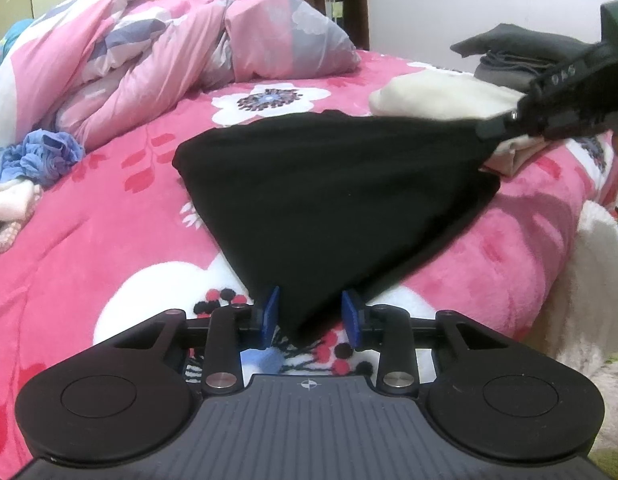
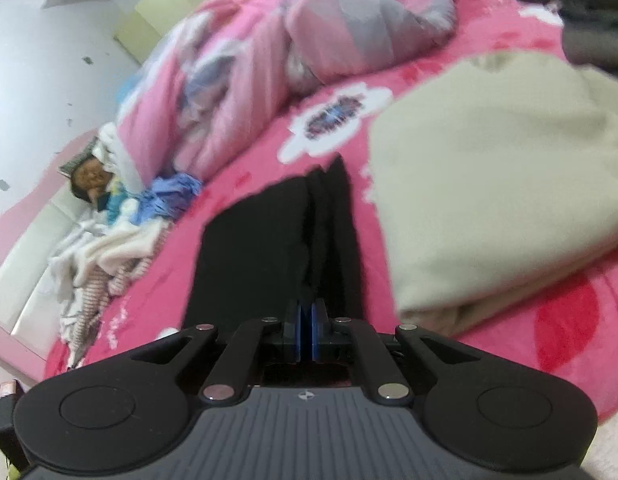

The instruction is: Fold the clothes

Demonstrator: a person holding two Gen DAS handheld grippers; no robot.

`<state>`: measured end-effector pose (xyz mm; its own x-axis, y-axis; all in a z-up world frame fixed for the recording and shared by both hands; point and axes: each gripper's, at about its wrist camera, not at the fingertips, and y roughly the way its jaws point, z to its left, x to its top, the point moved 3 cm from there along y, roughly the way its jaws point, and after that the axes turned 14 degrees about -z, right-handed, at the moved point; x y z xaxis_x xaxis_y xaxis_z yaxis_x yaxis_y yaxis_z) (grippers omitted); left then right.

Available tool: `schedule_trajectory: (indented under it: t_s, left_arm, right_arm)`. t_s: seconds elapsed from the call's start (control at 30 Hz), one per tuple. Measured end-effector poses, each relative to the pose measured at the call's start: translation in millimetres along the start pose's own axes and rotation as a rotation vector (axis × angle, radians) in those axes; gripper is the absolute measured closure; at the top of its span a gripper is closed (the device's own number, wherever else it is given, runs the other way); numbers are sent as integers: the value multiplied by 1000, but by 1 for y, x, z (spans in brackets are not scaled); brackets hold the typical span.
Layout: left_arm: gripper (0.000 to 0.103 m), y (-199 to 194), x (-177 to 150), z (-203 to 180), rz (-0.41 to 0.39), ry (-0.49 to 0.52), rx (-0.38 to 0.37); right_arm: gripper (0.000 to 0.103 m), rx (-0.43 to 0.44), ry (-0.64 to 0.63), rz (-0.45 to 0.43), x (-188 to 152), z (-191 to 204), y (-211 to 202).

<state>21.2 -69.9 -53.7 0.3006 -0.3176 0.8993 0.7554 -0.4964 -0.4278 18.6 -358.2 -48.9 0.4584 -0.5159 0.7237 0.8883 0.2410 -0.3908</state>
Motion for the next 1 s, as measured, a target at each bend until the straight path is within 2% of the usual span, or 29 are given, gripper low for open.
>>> schedule_trajectory:
  t_s: [0.07,0.23,0.43,0.57,0.67,0.73,0.8,0.87,0.97,1.0]
  left_arm:
    - [69,-1,-1,-1,-1,3,-4]
    - [69,4,-7,0,26,1,-10]
    - [66,-8,-4,10,44,-35,-9]
    - [63,-29,12,32,4,-149,-1]
    - [58,-29,28,41,-36,-222,-14]
    - [57,-18,35,37,-54,-220,-25]
    - [57,-1,37,29,-52,-195,-38]
    - [57,15,30,21,-28,-173,-54]
    - [57,32,11,13,31,-144,-42]
    - [56,33,7,14,33,-154,-39]
  right_arm:
    - [99,-4,-27,-14,3,4,-4]
    - [99,-89,-14,48,-19,-22,14]
    - [97,-89,-42,58,-23,-22,10]
    - [96,-62,-146,-7,-10,-2,-16]
    - [96,-51,-264,-84,4,22,-27]
    - [96,-18,-319,-117,10,36,-25]
    - [96,7,-375,-116,8,50,-11]
    - [96,24,-428,-98,1,58,4]
    - [96,-13,-478,-8,-21,44,29]
    - [97,-57,-496,35,-29,34,36]
